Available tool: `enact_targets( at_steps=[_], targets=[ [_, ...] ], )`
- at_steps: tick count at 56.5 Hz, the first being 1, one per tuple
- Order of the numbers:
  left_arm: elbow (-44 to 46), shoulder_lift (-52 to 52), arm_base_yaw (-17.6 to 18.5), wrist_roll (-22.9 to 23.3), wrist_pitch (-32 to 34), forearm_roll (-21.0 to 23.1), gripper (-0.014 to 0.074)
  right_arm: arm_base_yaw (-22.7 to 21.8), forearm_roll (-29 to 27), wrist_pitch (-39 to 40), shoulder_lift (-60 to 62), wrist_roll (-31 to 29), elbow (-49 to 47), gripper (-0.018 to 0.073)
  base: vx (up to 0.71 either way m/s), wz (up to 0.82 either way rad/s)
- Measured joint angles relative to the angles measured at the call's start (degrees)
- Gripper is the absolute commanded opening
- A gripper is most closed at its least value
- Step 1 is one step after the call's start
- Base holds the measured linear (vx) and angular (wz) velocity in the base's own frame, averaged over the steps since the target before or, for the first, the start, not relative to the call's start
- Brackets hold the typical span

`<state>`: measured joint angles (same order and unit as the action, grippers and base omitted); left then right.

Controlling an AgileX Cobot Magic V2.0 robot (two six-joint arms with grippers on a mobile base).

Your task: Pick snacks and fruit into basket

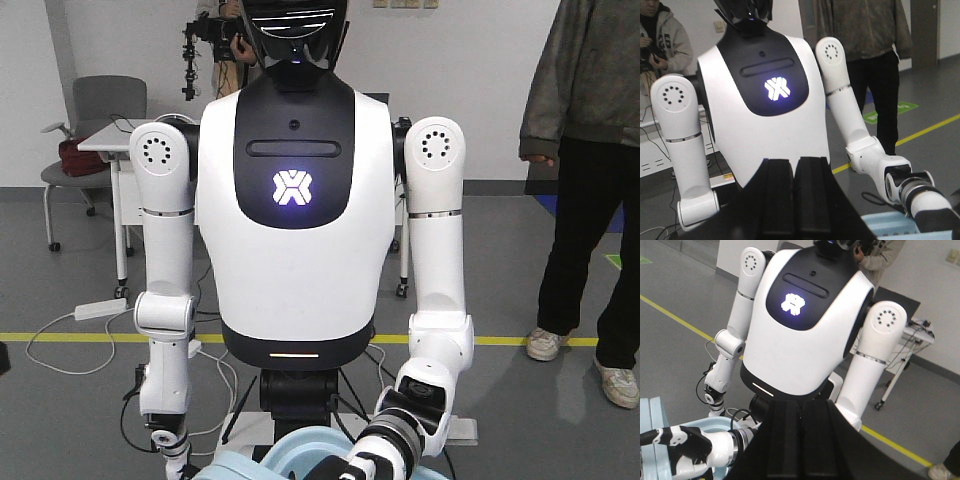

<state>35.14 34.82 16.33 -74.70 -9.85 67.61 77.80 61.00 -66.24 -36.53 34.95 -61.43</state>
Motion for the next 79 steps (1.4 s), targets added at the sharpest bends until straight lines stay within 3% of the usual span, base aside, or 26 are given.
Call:
enact_targets(
  at_steps=[7, 16, 20, 25, 79],
  targets=[
    [0.0, -2.95, 0.0, 10.75, -1.78, -9.26, 0.0002, -0.01, -2.72, -4.67, 5.47, 0.31, -0.2, -0.0009, 0.0, 0.0],
    [0.0, -4.99, 0.0, 24.66, -7.07, -24.25, 0.0002, -0.01, -3.46, -6.17, 11.6, 0.26, 3.13, -0.0009, 0.0, 0.0],
    [0.0, -5.28, 0.0, 30.15, -7.88, -29.12, 0.0002, -0.01, -3.4, -6.39, 13.05, 0.75, 5.24, -0.0009, 0.0, 0.0],
    [0.0, -5.4, 0.0, 33.77, -8.32, -32.29, 0.0002, -0.01, -3.02, -6.43, 13.68, 1.03, 5.89, -0.0009, 0.0, 0.0],
    [0.0, -5.46, 0.0, 34.74, -9.35, -33.42, 0.0002, -0.01, -1.92, -6.31, 13.79, 1.26, 5.95, -0.0009, 0.0, 0.0]
  ],
)
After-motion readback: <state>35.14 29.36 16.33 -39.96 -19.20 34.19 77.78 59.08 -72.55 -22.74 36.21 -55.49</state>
